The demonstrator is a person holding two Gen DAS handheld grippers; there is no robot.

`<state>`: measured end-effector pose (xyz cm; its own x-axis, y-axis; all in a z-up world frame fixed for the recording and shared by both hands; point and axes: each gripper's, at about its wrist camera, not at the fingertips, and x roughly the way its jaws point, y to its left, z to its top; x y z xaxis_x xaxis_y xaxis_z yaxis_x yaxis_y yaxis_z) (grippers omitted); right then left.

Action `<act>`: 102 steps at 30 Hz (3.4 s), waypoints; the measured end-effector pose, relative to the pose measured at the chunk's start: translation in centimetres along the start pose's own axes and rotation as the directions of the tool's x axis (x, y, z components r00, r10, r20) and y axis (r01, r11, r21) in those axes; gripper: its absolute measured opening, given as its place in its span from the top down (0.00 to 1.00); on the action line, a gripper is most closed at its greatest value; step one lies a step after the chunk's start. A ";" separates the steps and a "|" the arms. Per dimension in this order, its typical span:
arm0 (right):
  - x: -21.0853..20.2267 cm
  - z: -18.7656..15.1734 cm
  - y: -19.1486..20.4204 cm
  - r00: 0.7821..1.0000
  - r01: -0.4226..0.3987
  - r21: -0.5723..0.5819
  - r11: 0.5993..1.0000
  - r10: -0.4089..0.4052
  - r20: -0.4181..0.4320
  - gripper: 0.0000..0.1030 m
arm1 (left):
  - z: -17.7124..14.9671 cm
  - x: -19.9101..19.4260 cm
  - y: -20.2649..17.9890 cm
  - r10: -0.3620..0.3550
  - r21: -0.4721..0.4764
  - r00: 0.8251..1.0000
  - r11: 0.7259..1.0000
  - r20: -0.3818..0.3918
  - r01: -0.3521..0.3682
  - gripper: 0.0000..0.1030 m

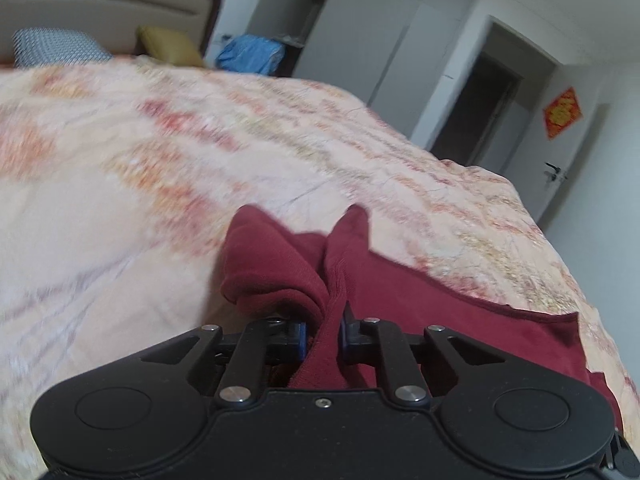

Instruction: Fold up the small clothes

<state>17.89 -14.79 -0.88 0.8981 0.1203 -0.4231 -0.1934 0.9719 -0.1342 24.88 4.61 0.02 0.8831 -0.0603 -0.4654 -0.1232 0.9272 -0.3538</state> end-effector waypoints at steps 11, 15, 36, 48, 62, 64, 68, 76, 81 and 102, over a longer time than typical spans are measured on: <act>-4.8 1.6 -4.2 0.999 0.046 -0.050 0.998 -0.046 0.009 0.00 | 2.2 -1.3 -10.3 -0.178 0.271 0.984 0.947 0.007 0.169 0.86; -6.5 1.4 -7.0 0.993 0.110 -0.070 0.991 -0.113 -0.037 0.00 | 1.1 -1.7 -15.4 -0.276 0.342 0.961 0.901 -0.027 0.268 0.86; -10.6 -0.5 -12.6 0.977 0.198 0.013 0.980 -0.197 -0.078 0.00 | -6.2 -0.5 -19.6 -0.414 0.298 0.854 0.811 -0.315 0.503 0.27; -12.2 -0.9 -14.1 0.997 -0.079 0.180 0.980 0.074 0.035 0.00 | -4.3 -3.8 -11.6 -0.271 0.164 0.944 0.939 -0.188 0.302 0.01; 3.0 5.6 -17.7 0.835 -0.479 0.470 0.742 0.550 -0.016 0.00 | -5.7 0.8 -6.5 -0.130 0.061 0.947 0.986 -0.294 0.154 0.01; 5.7 5.6 -18.6 0.810 -0.482 0.547 0.684 0.586 -0.018 0.00 | -5.9 0.8 -6.5 -0.132 0.059 0.946 0.986 -0.296 0.157 0.01; 8.6 5.3 -19.9 0.779 -0.511 0.628 0.587 0.624 0.050 0.05 | -5.8 1.1 -6.6 -0.134 0.056 0.946 0.986 -0.295 0.158 0.01; 7.1 7.1 -17.0 0.900 -0.408 0.373 0.833 0.435 0.013 0.86 | -5.4 1.0 -6.9 -0.155 0.035 0.947 0.985 -0.283 0.171 0.01; 3.8 7.4 -17.6 0.921 -0.384 0.336 0.860 0.385 0.065 0.92 | -4.7 0.2 -7.5 -0.193 0.030 0.949 0.978 -0.250 0.206 0.01; -1.8 0.6 -23.2 0.948 -0.287 0.554 0.781 0.316 0.045 0.27 | -5.6 1.3 -8.2 -0.172 0.039 0.937 0.980 -0.302 0.193 0.01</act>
<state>21.03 -37.44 3.47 0.8081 0.4299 -0.4026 -0.1897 0.8371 0.5132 24.53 -5.12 -2.22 0.7122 -0.3282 -0.6205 0.0673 0.9118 -0.4051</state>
